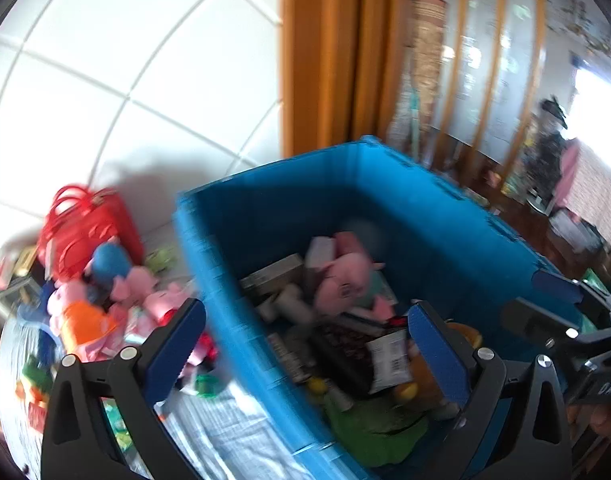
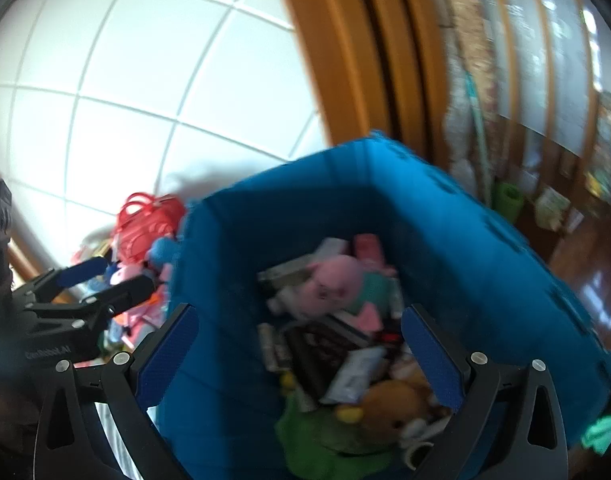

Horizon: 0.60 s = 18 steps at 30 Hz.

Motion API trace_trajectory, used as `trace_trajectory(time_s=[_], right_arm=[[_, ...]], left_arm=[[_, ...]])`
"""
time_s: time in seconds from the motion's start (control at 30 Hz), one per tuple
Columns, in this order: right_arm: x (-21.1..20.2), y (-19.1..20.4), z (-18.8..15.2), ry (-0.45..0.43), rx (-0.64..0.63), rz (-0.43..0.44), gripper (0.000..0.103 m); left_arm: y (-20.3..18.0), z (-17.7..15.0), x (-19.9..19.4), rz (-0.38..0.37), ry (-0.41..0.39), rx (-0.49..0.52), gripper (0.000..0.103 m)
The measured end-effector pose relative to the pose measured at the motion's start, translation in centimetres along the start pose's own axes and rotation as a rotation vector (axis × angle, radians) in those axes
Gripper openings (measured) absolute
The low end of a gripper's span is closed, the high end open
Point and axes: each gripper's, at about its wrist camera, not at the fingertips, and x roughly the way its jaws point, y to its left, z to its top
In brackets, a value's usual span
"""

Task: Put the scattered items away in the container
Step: 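Bring both tools back from the bin to the heap of items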

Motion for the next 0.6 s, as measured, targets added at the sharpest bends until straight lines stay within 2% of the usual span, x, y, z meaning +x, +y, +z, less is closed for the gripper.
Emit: trace_trajectory(time_s=[0.4, 0.6], right_arm=[[3.5, 13.1, 0.3, 0.037, -0.173, 0.15, 0.103], [4.9, 18.8, -0.6, 0.058, -0.224, 0.186, 0.103]], left_arm=[[15.9, -8.4, -5.1, 0.206, 0.018, -0.241, 0.103], [22.1, -12.0, -7.6, 0.264, 0.031, -0.314, 0.103]])
